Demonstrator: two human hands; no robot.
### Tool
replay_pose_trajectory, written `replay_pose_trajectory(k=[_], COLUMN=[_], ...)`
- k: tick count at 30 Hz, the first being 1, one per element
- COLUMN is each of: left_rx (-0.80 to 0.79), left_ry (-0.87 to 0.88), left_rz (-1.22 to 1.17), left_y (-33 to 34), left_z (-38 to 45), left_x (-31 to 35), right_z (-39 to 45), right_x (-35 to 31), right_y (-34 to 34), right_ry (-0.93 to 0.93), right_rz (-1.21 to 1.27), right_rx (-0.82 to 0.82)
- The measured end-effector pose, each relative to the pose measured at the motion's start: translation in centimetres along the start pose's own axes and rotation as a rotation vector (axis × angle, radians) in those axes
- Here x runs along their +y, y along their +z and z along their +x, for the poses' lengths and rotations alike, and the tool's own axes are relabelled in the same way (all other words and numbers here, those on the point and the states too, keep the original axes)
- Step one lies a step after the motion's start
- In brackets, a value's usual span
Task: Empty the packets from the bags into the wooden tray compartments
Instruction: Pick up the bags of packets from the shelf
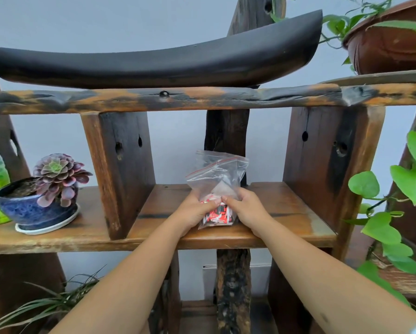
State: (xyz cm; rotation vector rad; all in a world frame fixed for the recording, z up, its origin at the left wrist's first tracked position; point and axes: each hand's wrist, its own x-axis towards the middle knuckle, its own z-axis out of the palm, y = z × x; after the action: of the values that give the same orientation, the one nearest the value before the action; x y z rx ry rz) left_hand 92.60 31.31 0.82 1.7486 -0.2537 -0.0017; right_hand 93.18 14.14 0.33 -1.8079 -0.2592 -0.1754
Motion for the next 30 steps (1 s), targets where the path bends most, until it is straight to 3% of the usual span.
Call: replay_pose_trajectory(k=[3,7,11,13,17,22,30], left_rx=[0.087,0.162,0.165,0.148,0.043,-0.096,-0.104], left_ry=[0.050,0.050,-0.013,-0.038,-0.103,-0.198,-0.282], left_rz=[0.019,-0.195,-0.370,-0.374,-0.350,-0.399,-0.414], left_y=[0.8,2.6,3.8,4.5,5.7,6.7,8.2], left_z=[-1.2,-4.6,-9.6,-12.4,-17.4,-23.2,-30.9], left_x=[0.4,0.8,0.8,0.8,0.2,-2.9,-7.9], right_z=[-1.6,-5.4,-10.9,-13.9,-18.3,-23.6,-32.7], right_x=[-0.9,-2.1,-3.1,-3.5,-3.1,-0.4,3.8], right_y=[0.1,0.4,0.2,0.1,0.0,0.2,3.0], right_ry=[0.048,0.110,0.178,0.191,0.248,0.308,0.336], right_rz=[0.103,0.267,0.379,0.326,0.309,0.351,0.468], right_rx=[0.022,0.061,-0.145,-0.253,-0.281,-0.241,-0.139])
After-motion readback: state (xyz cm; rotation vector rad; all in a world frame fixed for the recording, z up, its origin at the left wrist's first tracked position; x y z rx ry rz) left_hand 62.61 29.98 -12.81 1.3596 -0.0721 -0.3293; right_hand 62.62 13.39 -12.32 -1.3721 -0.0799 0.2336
